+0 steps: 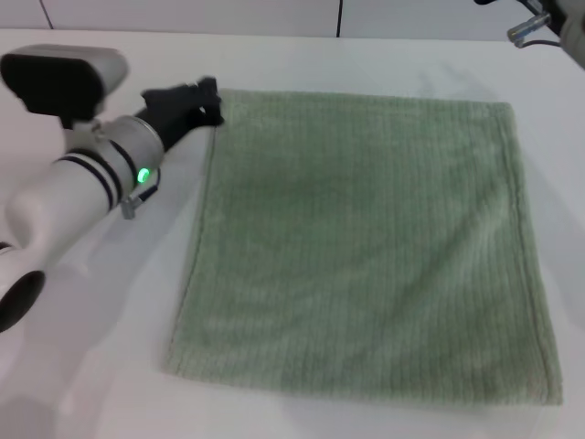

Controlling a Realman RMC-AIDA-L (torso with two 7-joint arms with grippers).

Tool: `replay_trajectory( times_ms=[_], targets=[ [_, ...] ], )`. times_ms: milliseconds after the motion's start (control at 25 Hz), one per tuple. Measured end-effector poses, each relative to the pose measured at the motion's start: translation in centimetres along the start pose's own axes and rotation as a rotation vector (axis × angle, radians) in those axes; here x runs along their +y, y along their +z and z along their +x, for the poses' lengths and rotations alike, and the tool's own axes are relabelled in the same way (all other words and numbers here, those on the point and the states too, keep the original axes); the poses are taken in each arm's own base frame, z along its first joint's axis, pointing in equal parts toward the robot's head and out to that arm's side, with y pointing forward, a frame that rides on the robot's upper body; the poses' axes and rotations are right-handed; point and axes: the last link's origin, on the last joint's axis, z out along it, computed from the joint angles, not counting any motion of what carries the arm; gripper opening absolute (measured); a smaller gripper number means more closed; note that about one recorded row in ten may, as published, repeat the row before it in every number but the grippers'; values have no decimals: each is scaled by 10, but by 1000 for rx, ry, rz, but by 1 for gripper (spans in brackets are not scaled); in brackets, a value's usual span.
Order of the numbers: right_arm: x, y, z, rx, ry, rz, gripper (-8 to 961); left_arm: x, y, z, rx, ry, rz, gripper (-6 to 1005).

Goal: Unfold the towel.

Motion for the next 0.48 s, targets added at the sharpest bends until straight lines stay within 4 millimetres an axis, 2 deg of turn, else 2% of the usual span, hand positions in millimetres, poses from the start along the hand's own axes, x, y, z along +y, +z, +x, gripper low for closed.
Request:
replay_trajectory(
  times_ms=[160,240,400,480],
  targets=[
    [1,18,19,13,-8,83,396,-11,-13,10,132,-34,2,-2],
    [2,25,26,14,-10,118,397,-14,-17,13,169,-39,1,25],
    [0,35,39,18,3,179,400,-35,-34,23,332,-55,24,79],
    [-4,39,41,10,41,203,401,-35,-34,23,332,-55,24,106]
  ],
)
